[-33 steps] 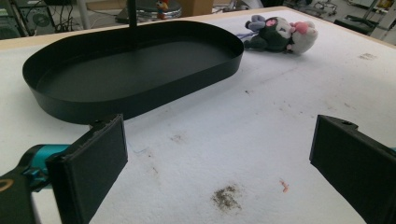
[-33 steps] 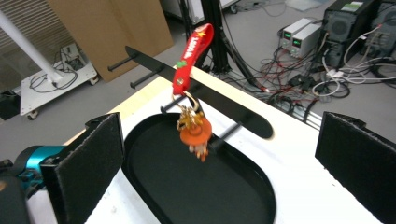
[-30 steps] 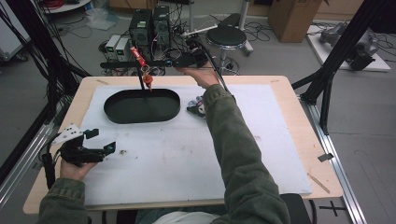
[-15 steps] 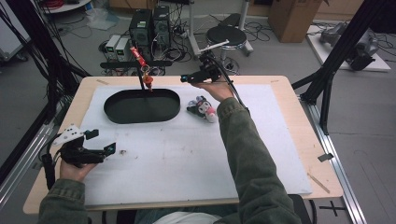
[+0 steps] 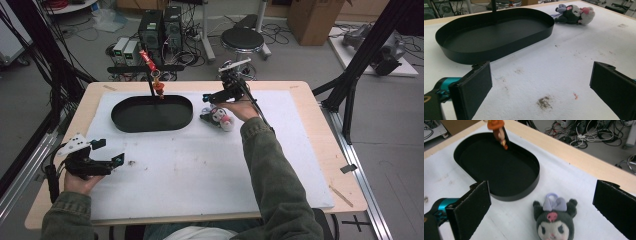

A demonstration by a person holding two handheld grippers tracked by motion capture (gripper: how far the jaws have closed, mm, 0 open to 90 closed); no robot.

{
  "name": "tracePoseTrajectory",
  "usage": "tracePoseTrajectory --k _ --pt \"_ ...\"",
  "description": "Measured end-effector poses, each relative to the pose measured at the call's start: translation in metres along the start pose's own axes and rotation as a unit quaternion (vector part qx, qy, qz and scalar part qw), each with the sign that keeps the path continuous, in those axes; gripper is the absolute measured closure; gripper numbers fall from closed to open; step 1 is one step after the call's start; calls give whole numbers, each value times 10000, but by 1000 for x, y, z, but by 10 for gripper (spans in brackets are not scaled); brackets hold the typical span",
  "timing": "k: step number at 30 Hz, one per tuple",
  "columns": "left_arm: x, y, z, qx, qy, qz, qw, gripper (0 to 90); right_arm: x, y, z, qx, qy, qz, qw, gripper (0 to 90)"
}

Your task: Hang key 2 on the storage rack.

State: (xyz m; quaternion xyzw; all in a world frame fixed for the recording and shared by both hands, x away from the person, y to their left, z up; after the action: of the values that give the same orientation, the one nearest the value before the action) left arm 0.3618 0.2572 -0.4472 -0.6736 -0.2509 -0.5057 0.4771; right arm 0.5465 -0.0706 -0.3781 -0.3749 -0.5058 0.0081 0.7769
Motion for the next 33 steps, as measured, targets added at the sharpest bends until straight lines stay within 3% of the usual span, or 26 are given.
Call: tracePoseTrajectory --k 4,6,13,16,18,25,33 --pt "0 0 0 -3 -20 8 10000 45 -18 6 -3 -26 97 337 9994 8" --pt "0 0 0 -6 -3 12 10000 45 -21 8 -3 -90 30 465 9989 8" --pt "0 0 0 -7 -12 4 10000 45 -25 10 1 -125 -109 544 9984 8" --pt "-1 0 0 -12 -8 14 10000 45 -38 11 -4 -140 -30 576 9982 8" --pt "-1 0 0 -13 -8 20 10000 45 -47 13 -8 -163 95 750 9970 8" --pt "-1 0 0 -13 -8 26 10000 45 -69 20 -18 -255 197 919 9952 8" --pt "-1 0 0 -12 -3 34 10000 45 -84 29 -23 -312 316 1145 9924 9"
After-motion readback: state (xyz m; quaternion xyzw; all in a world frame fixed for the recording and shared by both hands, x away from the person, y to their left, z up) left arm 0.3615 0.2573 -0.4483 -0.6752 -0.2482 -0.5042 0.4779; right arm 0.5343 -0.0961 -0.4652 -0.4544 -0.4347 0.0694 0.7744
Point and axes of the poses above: each handheld gripper's, and its own axes: y roughly forward along the jaws, x roughly out of its top, z roughly to its left, the point moved 9 cm from there along y, roughly forward along the jaws, and after that the axes turned 10 degrees about x, right-handed, at the moved point
